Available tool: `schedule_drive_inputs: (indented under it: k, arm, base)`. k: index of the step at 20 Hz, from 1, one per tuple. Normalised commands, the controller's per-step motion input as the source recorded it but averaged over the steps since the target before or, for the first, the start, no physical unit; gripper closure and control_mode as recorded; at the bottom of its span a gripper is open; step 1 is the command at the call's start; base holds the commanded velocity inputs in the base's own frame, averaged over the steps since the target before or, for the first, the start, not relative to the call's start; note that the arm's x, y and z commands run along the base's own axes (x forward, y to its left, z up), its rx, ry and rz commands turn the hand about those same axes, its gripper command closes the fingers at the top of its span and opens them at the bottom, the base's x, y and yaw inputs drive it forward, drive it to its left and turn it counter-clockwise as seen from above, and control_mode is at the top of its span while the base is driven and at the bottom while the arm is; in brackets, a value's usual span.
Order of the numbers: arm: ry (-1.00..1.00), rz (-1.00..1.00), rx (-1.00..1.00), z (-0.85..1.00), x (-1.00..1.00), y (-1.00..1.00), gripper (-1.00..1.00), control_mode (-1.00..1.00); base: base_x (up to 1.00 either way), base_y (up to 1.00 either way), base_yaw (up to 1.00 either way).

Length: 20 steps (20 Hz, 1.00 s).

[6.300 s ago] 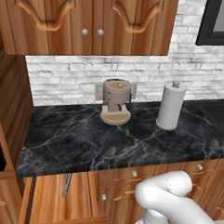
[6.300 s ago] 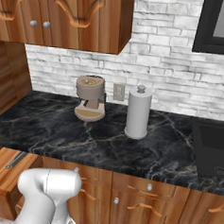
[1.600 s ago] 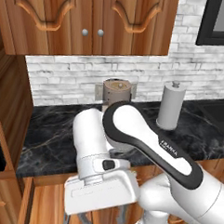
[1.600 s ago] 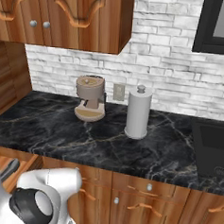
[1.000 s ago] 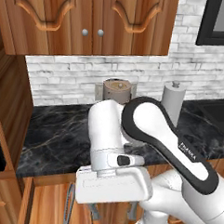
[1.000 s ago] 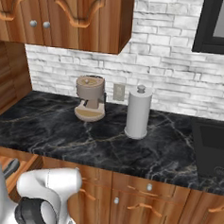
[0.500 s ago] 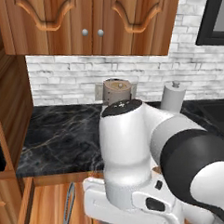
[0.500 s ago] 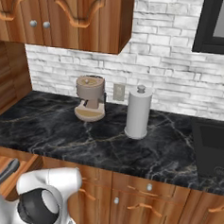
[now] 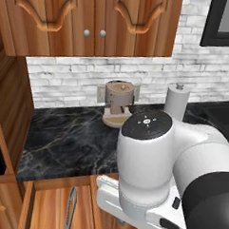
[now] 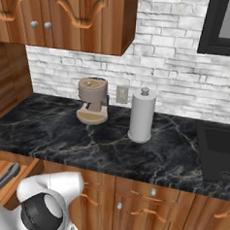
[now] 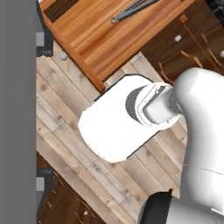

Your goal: Take the tongs from the drawer on the left and place them on the dining counter next to the tray containing the hot dog.

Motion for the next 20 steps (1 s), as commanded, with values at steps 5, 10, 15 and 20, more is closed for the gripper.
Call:
schedule_drive_inputs:
  k: [5, 10, 15, 20]
  arm:
    - [0.03, 0.18, 0.0, 0.0, 1.0, -0.22, -1.0, -1.0]
    - [0.06, 0.23, -0.01, -0.01, 1.0, -0.02, -1.0, -1.0]
    - [0.01, 0.33, -0.06, -0.4, 0.99, 0.0, -1.0, -1.0]
    - [-0.1, 0.4, -0.03, -0.55, 0.72, 0.0, -1.0, -1.0]
  base:
    - [0.0, 0.0, 0.0]
    - [0.0, 0.0, 0.0]
    - [0.0, 0.0, 0.0]
    - [0.0, 0.0, 0.0]
